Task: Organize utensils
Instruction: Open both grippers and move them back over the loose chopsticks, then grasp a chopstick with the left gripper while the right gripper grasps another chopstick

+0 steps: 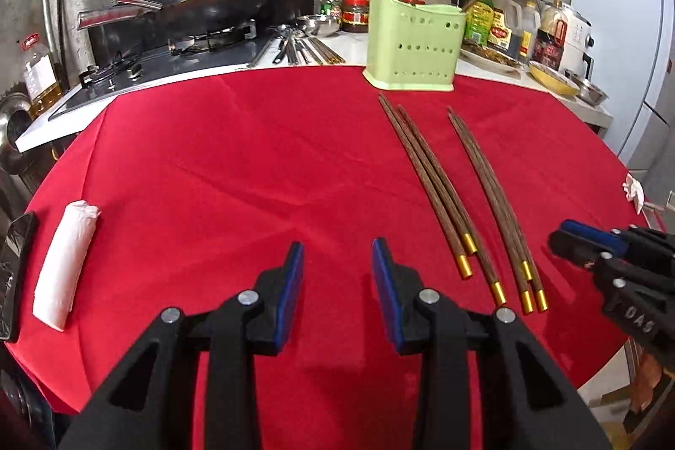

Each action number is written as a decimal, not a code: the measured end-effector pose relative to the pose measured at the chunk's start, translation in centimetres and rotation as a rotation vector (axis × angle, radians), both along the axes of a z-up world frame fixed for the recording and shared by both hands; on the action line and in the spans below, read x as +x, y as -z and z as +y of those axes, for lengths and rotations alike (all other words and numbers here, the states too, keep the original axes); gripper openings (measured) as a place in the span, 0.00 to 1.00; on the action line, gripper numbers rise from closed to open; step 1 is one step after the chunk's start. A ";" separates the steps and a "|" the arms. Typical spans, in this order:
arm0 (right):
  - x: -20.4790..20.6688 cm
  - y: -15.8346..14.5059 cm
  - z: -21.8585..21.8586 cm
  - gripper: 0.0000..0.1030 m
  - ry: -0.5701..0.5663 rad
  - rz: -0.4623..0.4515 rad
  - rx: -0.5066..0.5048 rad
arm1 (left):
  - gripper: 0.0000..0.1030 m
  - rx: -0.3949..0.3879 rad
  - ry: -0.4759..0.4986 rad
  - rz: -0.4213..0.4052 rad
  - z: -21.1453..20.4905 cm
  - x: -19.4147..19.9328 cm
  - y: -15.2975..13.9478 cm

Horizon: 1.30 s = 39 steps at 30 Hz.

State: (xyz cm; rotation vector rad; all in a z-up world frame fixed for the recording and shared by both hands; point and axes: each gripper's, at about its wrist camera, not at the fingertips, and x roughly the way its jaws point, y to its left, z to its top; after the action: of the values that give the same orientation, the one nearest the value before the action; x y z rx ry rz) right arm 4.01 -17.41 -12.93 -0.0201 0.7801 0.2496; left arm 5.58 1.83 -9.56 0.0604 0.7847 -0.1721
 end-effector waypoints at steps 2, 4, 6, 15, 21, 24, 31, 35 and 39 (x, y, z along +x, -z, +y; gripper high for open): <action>0.7 0.3 0.3 0.17 0.004 0.013 0.013 | 0.32 -0.001 0.009 0.005 -0.2 0.2 0.2; 1.4 0.6 0.4 0.17 0.011 0.022 0.018 | 0.32 0.024 -0.001 -0.012 -0.1 0.5 0.0; 2.1 0.8 0.6 0.17 0.014 0.029 0.012 | 0.32 0.041 -0.034 -0.029 0.8 0.8 -0.4; 3.2 1.5 0.4 0.12 0.050 0.054 -0.054 | 0.32 0.020 -0.146 -0.035 5.1 1.7 -1.8; 3.3 1.7 0.9 0.09 0.052 0.031 -0.126 | 0.32 0.002 -0.086 -0.001 3.7 1.9 -1.2; 2.8 1.6 -0.8 0.06 0.080 0.036 -0.141 | 0.32 -0.012 -0.038 0.011 2.7 1.7 -1.1; 1.8 1.4 -6.5 0.06 0.176 0.047 -0.132 | 0.32 -0.071 0.089 0.042 -0.9 2.0 -0.8; 1.5 1.4 -7.3 0.06 0.169 0.050 -0.113 | 0.32 -0.097 0.134 0.073 -3.2 3.1 -0.2; 1.5 1.4 -6.8 0.07 0.148 0.044 -0.126 | 0.32 -0.098 0.144 0.104 -5.1 4.1 0.4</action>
State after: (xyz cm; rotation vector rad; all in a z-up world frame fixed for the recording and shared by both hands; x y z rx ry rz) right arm 5.48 -24.23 -14.28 -0.0761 0.8359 0.0605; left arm 9.71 -3.22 -9.97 0.0150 0.8748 -0.3528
